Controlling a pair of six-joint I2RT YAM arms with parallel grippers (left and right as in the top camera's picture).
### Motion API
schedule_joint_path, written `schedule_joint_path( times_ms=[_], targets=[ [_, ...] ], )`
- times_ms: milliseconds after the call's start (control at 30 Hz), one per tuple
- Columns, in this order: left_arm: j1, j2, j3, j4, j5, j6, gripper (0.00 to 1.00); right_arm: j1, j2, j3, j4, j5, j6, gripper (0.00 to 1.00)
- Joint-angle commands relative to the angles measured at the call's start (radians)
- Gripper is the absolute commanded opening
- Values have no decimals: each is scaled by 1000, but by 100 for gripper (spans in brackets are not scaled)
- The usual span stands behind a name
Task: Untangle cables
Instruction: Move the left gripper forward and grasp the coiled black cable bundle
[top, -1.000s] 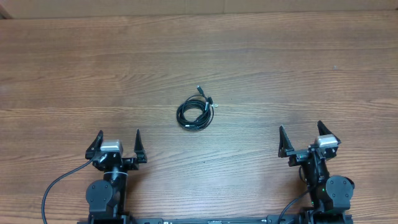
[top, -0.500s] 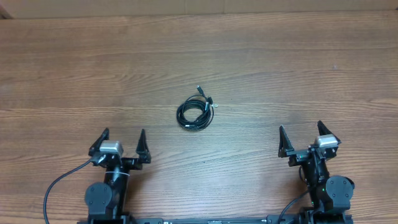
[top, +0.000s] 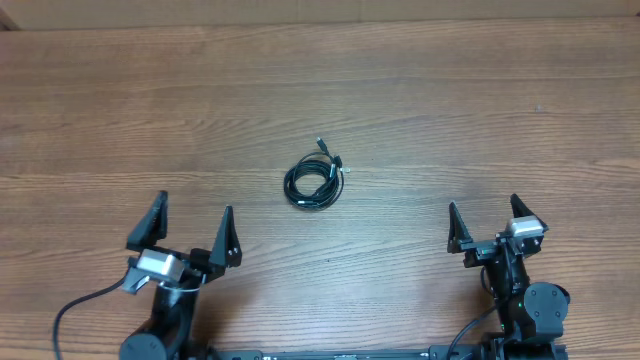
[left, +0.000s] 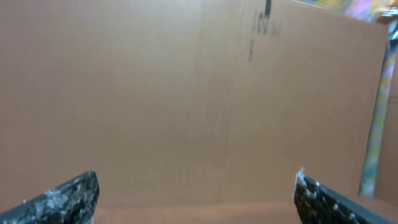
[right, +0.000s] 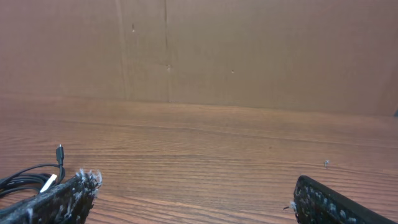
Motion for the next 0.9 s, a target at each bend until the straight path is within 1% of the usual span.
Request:
schedule_joint_path(
  times_ms=[0, 67, 133, 200, 300, 367, 500, 600, 700, 767, 867],
  targets=[
    [-6, 20, 167, -37, 12, 139, 100, 4, -12, -10, 4, 10, -1, 100],
    [-6, 61, 254, -87, 11, 181, 100, 4, -12, -10, 4, 10, -1, 100],
    [-6, 129, 362, -164, 13, 195, 100, 4, -12, -10, 4, 10, -1, 100],
    [-6, 229, 504, -306, 17, 195, 100, 4, -12, -10, 4, 10, -1, 100],
    [-6, 421, 749, -573, 71, 220, 100, 4, -12, -10, 4, 10, -1, 100],
    [-6, 595, 956, -800, 131, 257, 100, 4, -12, -10, 4, 10, -1, 100],
    [-6, 920, 1328, -1222, 203, 258, 100, 4, -12, -10, 4, 10, -1, 100],
    [-6, 1127, 1535, -1449, 299, 257, 100, 4, -12, -10, 4, 10, -1, 100],
    [-6, 1295, 1657, -1581, 466, 201, 100, 4, -12, -10, 4, 10, -1, 100],
    [-7, 1377, 1676, -1605, 540, 202, 99, 4, -12, -10, 4, 10, -1, 100],
    [-21, 1475, 1676, -1627, 505, 201, 100, 4, -12, -10, 4, 10, -1, 100]
  ],
)
